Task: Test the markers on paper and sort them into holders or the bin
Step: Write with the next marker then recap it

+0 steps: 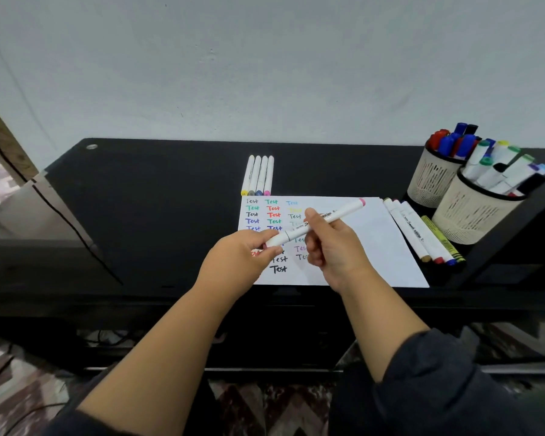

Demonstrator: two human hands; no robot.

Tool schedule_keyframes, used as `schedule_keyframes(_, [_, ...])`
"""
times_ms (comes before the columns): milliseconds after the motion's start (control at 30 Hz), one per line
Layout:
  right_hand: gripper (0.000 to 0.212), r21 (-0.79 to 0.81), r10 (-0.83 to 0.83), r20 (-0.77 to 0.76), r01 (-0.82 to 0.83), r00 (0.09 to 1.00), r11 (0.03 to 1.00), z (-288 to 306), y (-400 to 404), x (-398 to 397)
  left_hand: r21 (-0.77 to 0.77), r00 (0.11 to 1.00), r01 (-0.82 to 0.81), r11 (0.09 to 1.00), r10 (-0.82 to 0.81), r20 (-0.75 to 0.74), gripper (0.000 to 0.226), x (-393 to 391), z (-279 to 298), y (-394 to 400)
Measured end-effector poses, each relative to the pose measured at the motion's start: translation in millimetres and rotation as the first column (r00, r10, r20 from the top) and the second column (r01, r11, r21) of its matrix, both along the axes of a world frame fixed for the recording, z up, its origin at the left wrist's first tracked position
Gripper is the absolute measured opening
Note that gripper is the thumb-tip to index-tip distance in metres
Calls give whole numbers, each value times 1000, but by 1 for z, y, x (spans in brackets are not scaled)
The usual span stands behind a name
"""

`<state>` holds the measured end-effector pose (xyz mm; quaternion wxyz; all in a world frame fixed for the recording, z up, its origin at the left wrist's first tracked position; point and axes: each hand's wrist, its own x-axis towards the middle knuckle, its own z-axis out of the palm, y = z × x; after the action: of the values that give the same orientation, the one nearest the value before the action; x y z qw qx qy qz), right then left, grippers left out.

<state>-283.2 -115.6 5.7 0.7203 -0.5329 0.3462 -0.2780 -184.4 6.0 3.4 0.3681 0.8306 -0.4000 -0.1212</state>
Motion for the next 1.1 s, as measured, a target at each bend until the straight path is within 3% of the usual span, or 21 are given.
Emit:
schedule_keyframes(200, [15,64,6,16,-7,1000,998,-2,10,3,89,968,-25,996,2,252,38,-6,-6,-1])
schedule_keyframes(433, [22,65,24,0,-24,1000,998,0,15,5,119,952,-24,993,-14,307,37,-9,-4,-3])
schedule_keyframes(533, [22,24,-4,-43,5,999,1000,1,14,5,165,971,23,986,-62,232,33,-7,0,-3])
schedule_keyframes(767, [25,-6,9,-52,-9,999,1000,3,14,5,94,996,83,992,-84,0,33,-4,0,0])
schedule_keyframes(967, [23,43,-138,-62,141,989,989,0,15,10,106,945,-4,994,-31,327,34,-11,-4,-3])
schedule_keyframes(1033, [25,63,-146,-57,150,988,987,-1,14,10,94,929,3,996,-38,368,35,-14,-5,-4])
schedule_keyframes(1100, [26,61,-144,-55,147,988,987,0,12,10,120,950,26,992,-62,307,32,-13,-3,-6])
